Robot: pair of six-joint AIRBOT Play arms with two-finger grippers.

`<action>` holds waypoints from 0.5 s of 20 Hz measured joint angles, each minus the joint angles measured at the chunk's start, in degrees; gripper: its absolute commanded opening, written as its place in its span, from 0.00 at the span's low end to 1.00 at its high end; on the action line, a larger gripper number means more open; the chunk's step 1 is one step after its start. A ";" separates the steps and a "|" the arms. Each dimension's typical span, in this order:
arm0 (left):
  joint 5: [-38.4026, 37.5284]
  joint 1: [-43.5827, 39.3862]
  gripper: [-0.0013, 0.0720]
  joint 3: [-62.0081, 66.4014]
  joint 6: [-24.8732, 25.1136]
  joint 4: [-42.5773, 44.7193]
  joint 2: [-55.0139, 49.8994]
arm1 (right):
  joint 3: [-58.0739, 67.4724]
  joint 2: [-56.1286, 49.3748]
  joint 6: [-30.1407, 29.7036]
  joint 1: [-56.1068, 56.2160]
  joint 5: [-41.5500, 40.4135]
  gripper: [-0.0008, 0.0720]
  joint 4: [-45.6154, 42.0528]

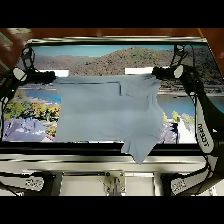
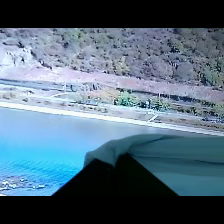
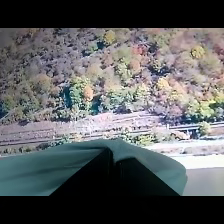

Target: Fold the shirts.

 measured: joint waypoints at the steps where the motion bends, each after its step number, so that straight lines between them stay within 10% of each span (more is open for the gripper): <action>1: 0.04 0.15 0.07 0.07 0.00 -0.22 -1.31 | 0.00 -1.07 0.37 0.00 -0.44 0.09 0.61; 10: -14.53 2.93 0.07 2.82 0.98 -1.20 -5.97 | 0.02 -2.69 1.27 -0.39 12.90 0.09 -0.13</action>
